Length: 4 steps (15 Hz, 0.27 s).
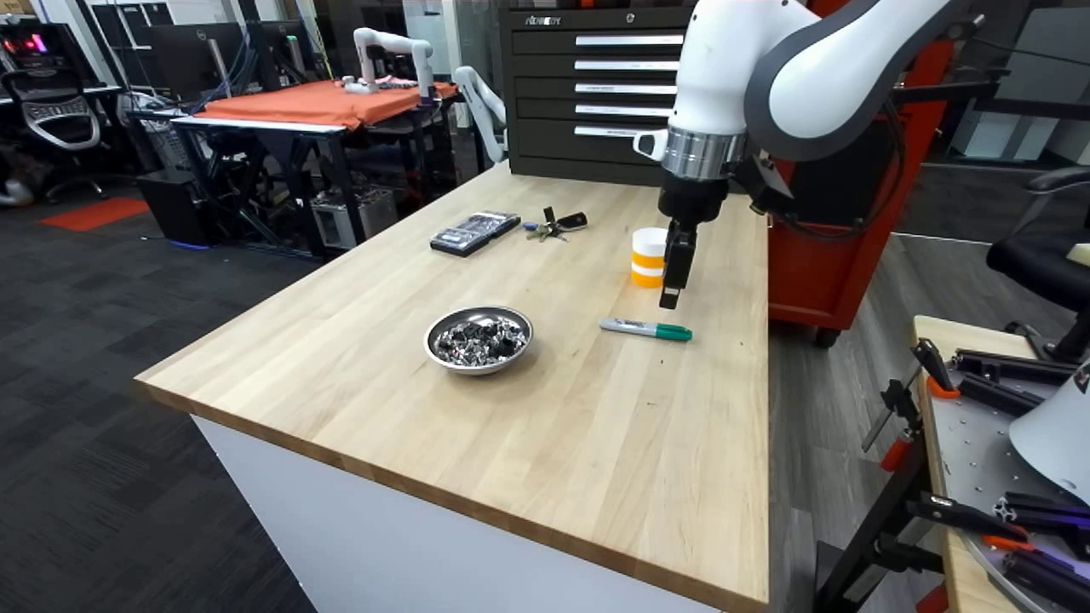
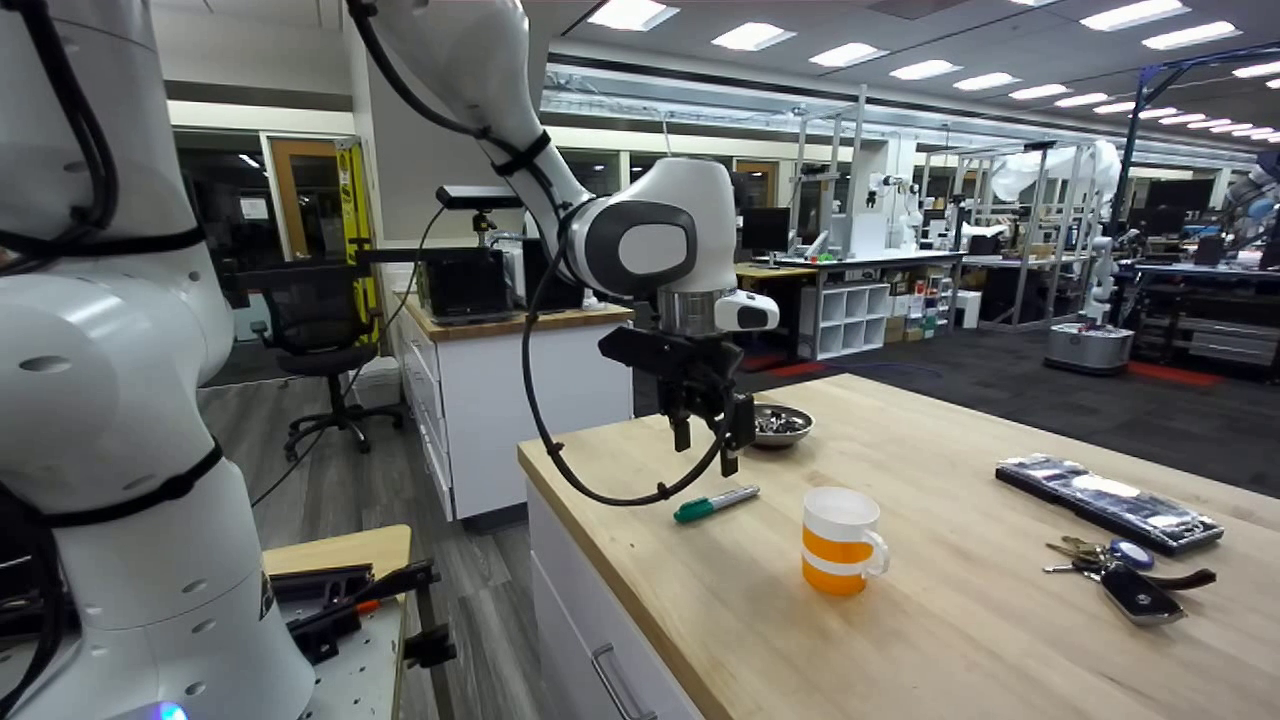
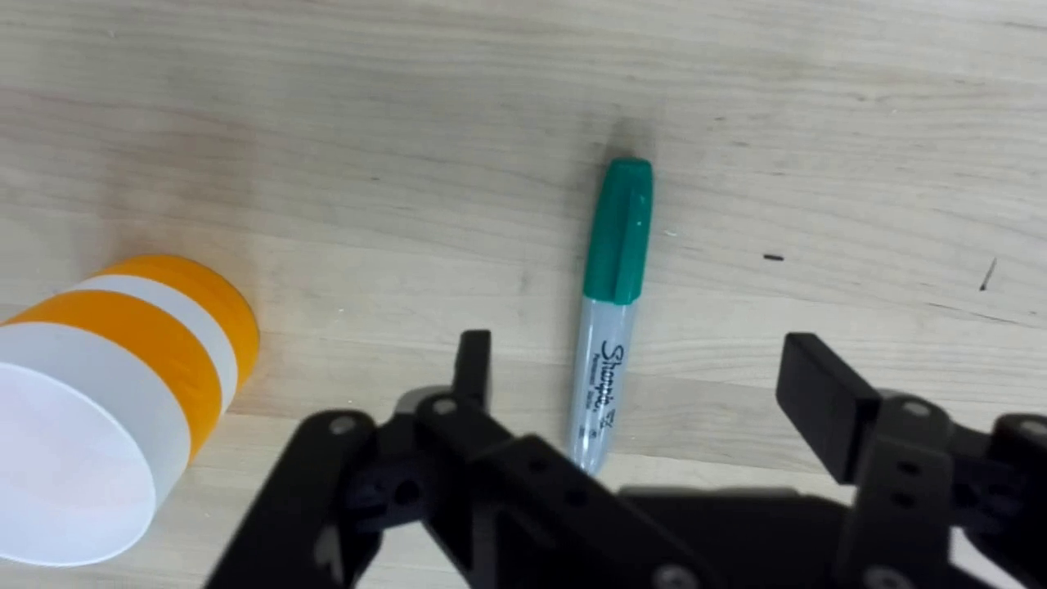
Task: Take the green marker out of the white and orange mug
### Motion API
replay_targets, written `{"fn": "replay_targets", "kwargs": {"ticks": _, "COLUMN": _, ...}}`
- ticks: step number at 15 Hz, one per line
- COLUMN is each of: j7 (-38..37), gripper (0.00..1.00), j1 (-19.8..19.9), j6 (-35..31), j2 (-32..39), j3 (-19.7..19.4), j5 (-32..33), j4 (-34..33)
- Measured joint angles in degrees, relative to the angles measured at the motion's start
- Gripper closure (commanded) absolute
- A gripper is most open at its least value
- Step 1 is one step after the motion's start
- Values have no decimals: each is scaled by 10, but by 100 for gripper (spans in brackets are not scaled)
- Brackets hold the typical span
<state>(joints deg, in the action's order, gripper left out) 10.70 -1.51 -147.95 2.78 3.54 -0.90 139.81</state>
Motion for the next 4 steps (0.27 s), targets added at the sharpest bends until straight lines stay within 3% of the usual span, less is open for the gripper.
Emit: {"fn": "replay_targets", "kwargs": {"ticks": 4, "j7": -7, "gripper": 0, "j1": 0, "j6": 0, "j2": -3, "j3": 0, "j5": 5, "j4": 0}}
